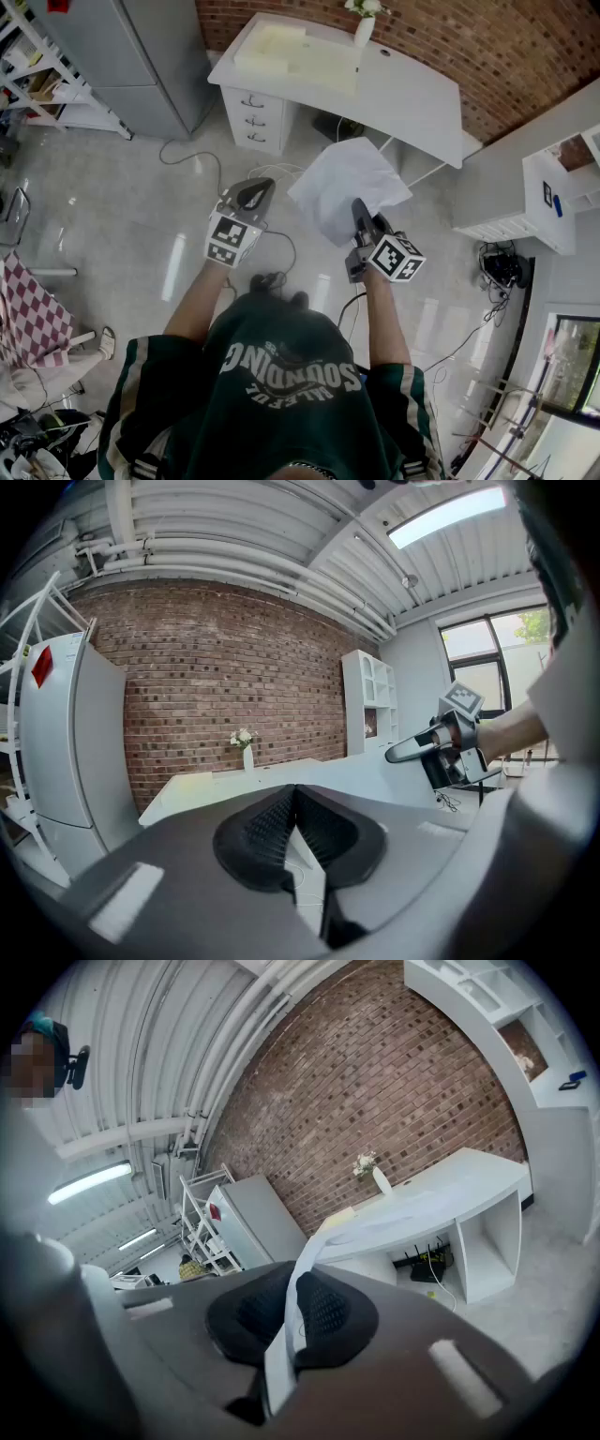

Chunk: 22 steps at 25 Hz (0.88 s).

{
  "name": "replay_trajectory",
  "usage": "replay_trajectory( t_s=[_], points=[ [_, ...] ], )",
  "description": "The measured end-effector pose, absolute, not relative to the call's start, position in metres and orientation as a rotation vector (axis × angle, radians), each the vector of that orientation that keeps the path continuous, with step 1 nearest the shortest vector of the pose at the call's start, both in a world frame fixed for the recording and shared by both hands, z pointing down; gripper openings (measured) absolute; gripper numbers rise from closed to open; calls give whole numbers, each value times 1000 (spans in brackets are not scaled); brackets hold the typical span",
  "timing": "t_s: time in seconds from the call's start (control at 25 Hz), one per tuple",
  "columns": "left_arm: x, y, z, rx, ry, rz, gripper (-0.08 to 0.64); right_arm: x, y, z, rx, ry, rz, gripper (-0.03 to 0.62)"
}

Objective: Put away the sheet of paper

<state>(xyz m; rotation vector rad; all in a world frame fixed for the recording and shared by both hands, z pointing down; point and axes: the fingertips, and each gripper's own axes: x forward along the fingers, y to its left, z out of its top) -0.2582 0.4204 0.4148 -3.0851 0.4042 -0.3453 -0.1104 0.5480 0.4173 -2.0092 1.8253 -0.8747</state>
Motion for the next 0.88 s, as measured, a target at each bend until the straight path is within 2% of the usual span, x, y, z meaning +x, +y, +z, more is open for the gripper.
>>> replay_trajectory(
  t_s=[0.88],
  points=[
    [-266, 382, 421, -3116, 327, -323, 11, -123, 514, 423, -2042, 1750, -890, 1]
  ],
)
